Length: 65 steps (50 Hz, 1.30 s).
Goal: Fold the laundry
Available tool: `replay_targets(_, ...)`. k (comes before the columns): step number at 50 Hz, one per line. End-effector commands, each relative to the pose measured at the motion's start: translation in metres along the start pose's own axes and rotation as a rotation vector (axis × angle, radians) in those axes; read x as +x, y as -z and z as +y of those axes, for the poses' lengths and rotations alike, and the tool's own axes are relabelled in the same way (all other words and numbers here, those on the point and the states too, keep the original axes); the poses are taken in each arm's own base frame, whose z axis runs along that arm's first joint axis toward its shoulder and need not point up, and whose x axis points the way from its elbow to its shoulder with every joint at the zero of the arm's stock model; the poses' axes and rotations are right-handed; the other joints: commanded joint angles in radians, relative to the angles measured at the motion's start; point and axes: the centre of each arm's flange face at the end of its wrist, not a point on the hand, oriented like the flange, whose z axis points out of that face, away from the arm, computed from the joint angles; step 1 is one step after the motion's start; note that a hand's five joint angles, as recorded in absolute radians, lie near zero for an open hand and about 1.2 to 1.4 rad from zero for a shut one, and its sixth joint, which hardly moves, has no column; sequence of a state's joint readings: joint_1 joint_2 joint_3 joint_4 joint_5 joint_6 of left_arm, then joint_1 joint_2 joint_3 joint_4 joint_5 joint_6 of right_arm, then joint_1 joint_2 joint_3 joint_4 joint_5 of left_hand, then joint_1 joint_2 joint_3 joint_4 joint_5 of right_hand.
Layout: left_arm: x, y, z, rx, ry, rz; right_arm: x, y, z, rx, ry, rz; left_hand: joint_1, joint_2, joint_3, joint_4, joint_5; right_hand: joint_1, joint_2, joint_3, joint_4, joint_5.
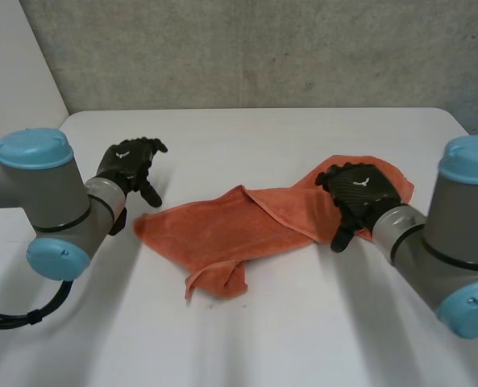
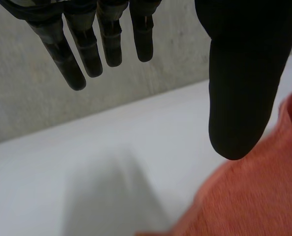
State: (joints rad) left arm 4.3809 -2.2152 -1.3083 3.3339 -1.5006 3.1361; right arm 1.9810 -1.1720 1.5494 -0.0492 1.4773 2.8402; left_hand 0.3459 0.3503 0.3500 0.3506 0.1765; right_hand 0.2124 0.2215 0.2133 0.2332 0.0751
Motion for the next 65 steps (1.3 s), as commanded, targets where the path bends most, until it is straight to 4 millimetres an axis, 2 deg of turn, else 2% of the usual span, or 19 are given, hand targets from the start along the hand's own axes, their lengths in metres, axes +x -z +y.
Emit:
replay_targets(1,-0.007,-0.004,0.015,-0.112,0.010,-0.006,-0.017,-0.015,0.012,-0.025,0.009,-0.028,0.064,0.060,0.060,0.060,0.059,0.025,0.016,0.024,0.004,-0.012)
replay_targets(13,-0.016,0.005,0.025,-0.250,-0.036,-0.028,-0.017,-0.014,0.015,-0.036,0.007,-0.017,0.067,0.063,0.063,0.063,0.062,0.025,0.016,0.024,0.004,-0.012)
replay_targets(24,-0.016,0.007,0.030,-0.278,-0.049,-0.028,-0.015,-0.014,0.018,-0.043,0.005,-0.014,0.229,0.224,0.225,0.224,0.223,0.025,0.016,0.024,0.004,-0.012)
replay_targets(33,-0.016,0.006,0.038,-0.298,-0.047,-0.027,-0.014,-0.013,0.018,-0.046,0.004,-0.011,0.232,0.227,0.228,0.227,0.227,0.025,0.016,0.024,0.004,-0.012)
replay_targets(40,-0.016,0.007,0.043,-0.313,-0.055,-0.026,-0.014,-0.012,0.017,-0.043,0.004,-0.009,0.393,0.388,0.389,0.388,0.388,0.025,0.016,0.024,0.004,-0.012)
replay_targets(46,-0.016,0.009,0.046,-0.324,-0.056,-0.026,-0.014,-0.012,0.016,-0.040,0.004,-0.008,0.437,0.433,0.433,0.432,0.432,0.025,0.016,0.024,0.004,-0.012)
replay_targets(49,-0.016,0.010,0.047,-0.328,-0.055,-0.026,-0.014,-0.012,0.015,-0.039,0.004,-0.008,0.534,0.530,0.530,0.529,0.529,0.025,0.016,0.024,0.004,-0.012)
replay_targets(51,-0.016,0.012,0.047,-0.330,-0.060,-0.026,-0.014,-0.012,0.015,-0.039,0.004,-0.008,0.741,0.737,0.737,0.737,0.736,0.025,0.016,0.024,0.004,-0.012)
replay_targets(54,-0.016,0.014,0.047,-0.334,-0.065,-0.033,-0.014,-0.012,0.015,-0.039,0.004,-0.008,0.878,0.873,0.873,0.873,0.872,0.025,0.016,0.024,0.004,-0.012)
replay_targets(55,-0.017,0.016,0.042,-0.326,-0.075,-0.054,-0.014,-0.012,0.015,-0.039,0.004,-0.008,1.049,1.044,1.045,1.044,1.044,0.025,0.016,0.024,0.004,-0.012)
replay_targets(59,-0.021,0.022,0.031,-0.298,-0.099,-0.101,-0.014,-0.012,0.015,-0.039,0.004,-0.008,1.050,1.046,1.046,1.046,1.045,0.025,0.016,0.024,0.004,-0.012)
replay_targets(61,-0.024,0.028,0.013,-0.227,-0.113,-0.154,-0.014,-0.012,0.015,-0.039,0.004,-0.008,1.050,1.046,1.046,1.046,1.045,0.025,0.016,0.024,0.004,-0.012)
replay_targets(62,-0.024,0.028,0.012,-0.226,-0.113,-0.154,-0.014,-0.012,0.015,-0.039,0.004,-0.008,1.050,1.046,1.046,1.046,1.045,0.025,0.016,0.024,0.004,-0.012)
replay_targets(64,-0.021,0.036,-0.006,-0.146,-0.119,-0.166,-0.014,-0.012,0.015,-0.039,0.001,-0.008,1.050,1.046,1.046,1.046,1.045,0.025,0.016,0.024,0.004,-0.012)
replay_targets(65,-0.021,0.036,-0.006,-0.146,-0.119,-0.166,-0.014,-0.012,0.015,-0.039,0.001,-0.008,1.050,1.046,1.046,1.046,1.045,0.025,0.016,0.024,0.004,-0.012)
